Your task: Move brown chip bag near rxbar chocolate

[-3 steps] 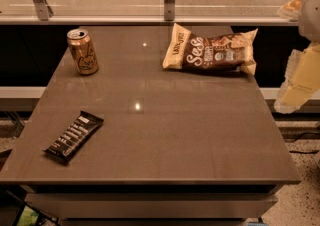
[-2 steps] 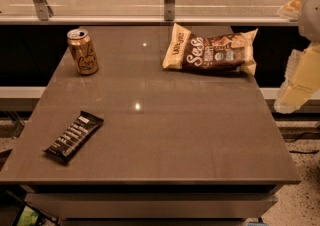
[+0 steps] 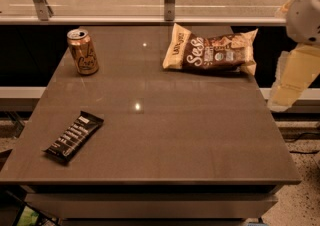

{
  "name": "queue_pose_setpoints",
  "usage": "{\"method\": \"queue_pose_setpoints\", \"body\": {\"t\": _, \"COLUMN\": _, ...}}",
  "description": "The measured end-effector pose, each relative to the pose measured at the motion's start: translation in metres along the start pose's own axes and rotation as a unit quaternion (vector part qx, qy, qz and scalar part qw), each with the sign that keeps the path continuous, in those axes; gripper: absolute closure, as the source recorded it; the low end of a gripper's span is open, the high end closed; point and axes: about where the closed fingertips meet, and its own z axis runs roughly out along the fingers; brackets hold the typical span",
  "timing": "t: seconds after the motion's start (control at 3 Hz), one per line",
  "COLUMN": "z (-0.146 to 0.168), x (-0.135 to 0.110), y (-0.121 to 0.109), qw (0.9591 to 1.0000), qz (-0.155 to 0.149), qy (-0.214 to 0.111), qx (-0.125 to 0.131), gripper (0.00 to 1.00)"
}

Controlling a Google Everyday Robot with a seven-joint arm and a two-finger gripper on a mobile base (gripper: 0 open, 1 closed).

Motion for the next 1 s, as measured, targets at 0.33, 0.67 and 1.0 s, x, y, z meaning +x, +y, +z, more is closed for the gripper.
{"method": "queue_pose_setpoints", "body": {"t": 0.33, "z": 0.012, "x": 0.0, "y": -0.006, "qw": 0.9991, "qz": 0.005, "qy": 0.041, "qx": 0.011, "gripper": 0.0}}
{"method": "queue_pose_setpoints", "body": {"t": 0.67, "z": 0.028, "x": -0.005, "y": -0.015, "qw": 0.9969, "qz": 0.006, "qy": 0.073, "qx": 0.028, "gripper": 0.0}}
{"method": "queue_pose_setpoints", "body": {"t": 1.0, "z": 0.041, "x": -0.003, "y": -0.029, "qw": 0.9956, "qz": 0.007, "qy": 0.082, "qx": 0.045, "gripper": 0.0}}
